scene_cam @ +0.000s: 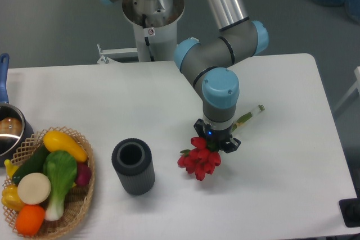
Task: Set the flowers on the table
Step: 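Lay the tulips flat on the table surface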
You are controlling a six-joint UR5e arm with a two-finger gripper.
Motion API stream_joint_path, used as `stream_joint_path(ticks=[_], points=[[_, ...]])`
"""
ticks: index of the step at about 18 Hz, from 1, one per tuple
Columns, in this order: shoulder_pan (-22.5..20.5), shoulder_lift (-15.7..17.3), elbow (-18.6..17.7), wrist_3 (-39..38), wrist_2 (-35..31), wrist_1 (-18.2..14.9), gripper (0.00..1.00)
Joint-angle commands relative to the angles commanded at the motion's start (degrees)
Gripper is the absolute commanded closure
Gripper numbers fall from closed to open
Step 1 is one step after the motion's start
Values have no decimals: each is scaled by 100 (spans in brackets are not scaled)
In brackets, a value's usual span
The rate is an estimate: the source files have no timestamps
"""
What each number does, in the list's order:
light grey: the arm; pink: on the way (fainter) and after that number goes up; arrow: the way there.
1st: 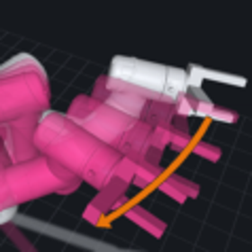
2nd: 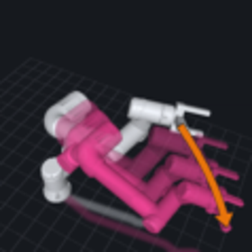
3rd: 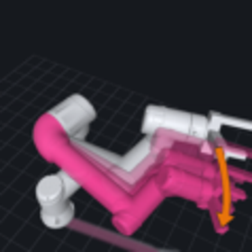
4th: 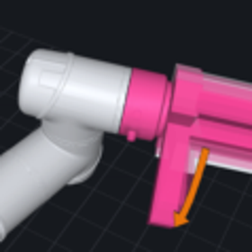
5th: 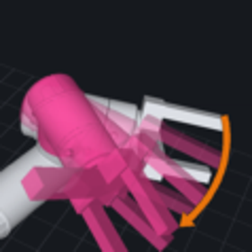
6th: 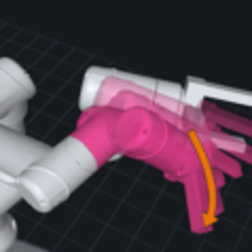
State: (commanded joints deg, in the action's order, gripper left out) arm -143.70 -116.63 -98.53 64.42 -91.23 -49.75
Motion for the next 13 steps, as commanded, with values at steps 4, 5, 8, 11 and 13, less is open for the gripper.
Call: stream_joint_path(ticks=[4,5,8,11,13], points=[[-18,-18,140,62,0,9,17],[-26,-18,184,44,9,9,13],[-35,8,229,9,26,9,1],[-53,70,255,0,26,9,0],[-44,79,246,-78,18,9,0]])
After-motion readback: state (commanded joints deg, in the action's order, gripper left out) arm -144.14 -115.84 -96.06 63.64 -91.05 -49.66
